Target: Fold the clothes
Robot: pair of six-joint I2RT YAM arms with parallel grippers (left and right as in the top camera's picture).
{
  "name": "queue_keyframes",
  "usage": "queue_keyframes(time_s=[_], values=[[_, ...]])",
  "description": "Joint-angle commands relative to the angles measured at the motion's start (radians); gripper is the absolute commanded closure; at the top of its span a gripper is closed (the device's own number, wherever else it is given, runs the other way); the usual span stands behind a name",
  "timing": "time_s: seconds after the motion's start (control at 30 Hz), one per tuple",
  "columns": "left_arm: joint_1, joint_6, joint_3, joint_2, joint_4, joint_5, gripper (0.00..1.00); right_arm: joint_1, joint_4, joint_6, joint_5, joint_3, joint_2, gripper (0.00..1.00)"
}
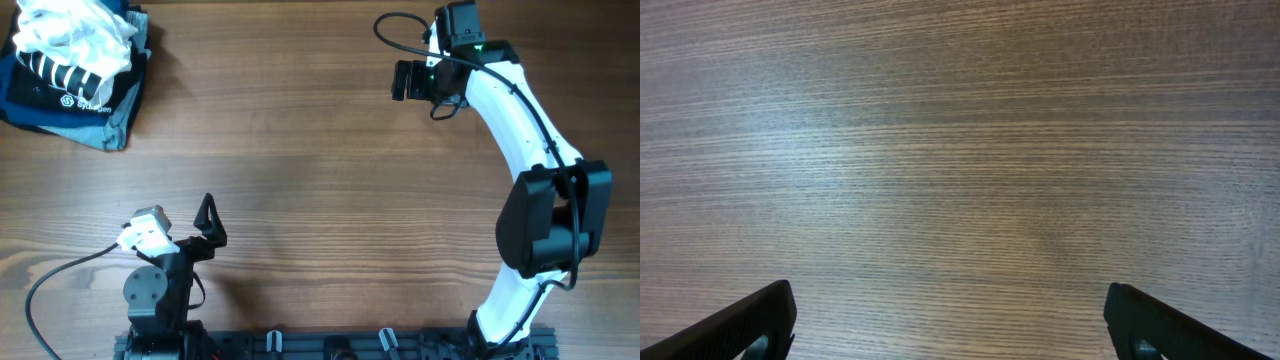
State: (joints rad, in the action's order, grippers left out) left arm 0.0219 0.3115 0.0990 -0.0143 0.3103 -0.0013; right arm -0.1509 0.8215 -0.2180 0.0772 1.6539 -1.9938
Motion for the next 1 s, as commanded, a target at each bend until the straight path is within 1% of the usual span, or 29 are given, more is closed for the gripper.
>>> queue_keyframes(time_s=[0.0,0.83,0.97], values=[[0.0,-0.016,-0.005,0.011,-0.004,0.015,0.0,-0.002,-0.003,0.008,-0.01,0.006,-0.013,0.0],[0.0,-0.016,-0.005,0.01,-0.004,0.015,0.0,-0.002,-0.003,0.009,-0.011,0.006,-0.013,0.0],[0.0,-0.016,-0.005,0.01,-0.004,0.015,0.0,-0.002,-0.005,0.008,-0.07,0.006,0.002,0.0]])
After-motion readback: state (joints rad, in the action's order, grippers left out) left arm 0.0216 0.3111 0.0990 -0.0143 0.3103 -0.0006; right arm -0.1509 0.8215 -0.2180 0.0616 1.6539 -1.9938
